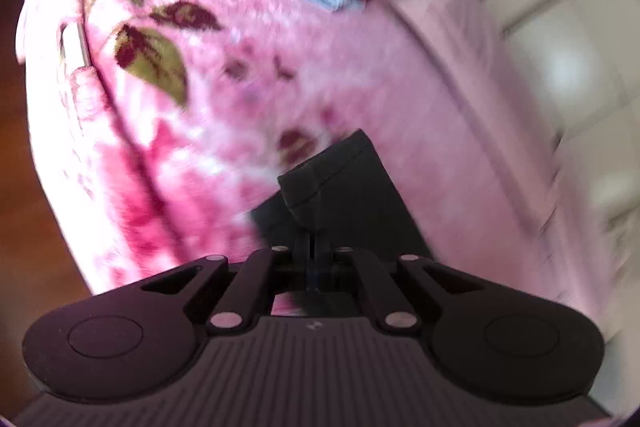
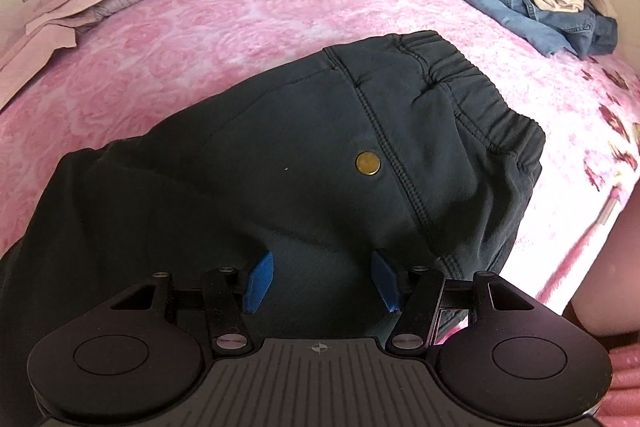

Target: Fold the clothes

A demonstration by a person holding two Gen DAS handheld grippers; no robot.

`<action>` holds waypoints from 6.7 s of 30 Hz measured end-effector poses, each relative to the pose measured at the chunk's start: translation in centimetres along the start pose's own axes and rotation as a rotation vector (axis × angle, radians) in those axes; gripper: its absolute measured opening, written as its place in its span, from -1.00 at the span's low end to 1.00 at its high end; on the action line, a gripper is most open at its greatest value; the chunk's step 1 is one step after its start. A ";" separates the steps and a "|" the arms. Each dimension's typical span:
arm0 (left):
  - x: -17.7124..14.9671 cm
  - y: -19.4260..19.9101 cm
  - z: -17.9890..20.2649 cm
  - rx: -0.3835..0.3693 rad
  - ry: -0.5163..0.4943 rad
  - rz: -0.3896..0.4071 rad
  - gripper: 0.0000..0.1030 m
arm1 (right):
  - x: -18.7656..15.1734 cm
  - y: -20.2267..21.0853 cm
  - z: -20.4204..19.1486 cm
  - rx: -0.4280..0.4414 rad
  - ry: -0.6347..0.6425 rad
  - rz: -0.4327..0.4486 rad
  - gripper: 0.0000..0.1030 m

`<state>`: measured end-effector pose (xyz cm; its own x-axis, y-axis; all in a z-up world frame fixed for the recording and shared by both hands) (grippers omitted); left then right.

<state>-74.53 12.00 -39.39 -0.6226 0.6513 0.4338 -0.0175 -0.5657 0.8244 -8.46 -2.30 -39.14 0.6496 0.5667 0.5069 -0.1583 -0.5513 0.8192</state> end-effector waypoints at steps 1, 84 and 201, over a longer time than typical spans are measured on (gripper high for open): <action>-0.2 -0.8 0.1 0.012 -0.026 0.004 -1.00 | -0.1 0.0 0.1 0.011 0.012 0.003 0.13; -27.6 2.3 7.7 -0.009 -1.966 0.917 -0.86 | -23.3 1.9 -14.0 0.144 1.506 0.363 -0.76; -21.2 13.3 9.8 0.061 -0.861 0.345 -0.10 | -15.4 10.9 -5.2 0.183 0.272 0.232 0.30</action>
<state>-53.95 -4.40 -34.04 0.2104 0.6165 0.7587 0.1170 -0.7864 0.6065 -24.05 -13.87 -36.63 0.3878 0.5422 0.7454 -0.1263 -0.7698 0.6256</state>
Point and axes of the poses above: each gripper's, at about its wrist camera, not at the fingertips, and y roughly against the way its jaws point, z to its right, x to its top, the point moved 5 cm from there along -y, roughly the way its jaws point, and after that the axes turned 13 degrees about x, right-handed, at the moved point
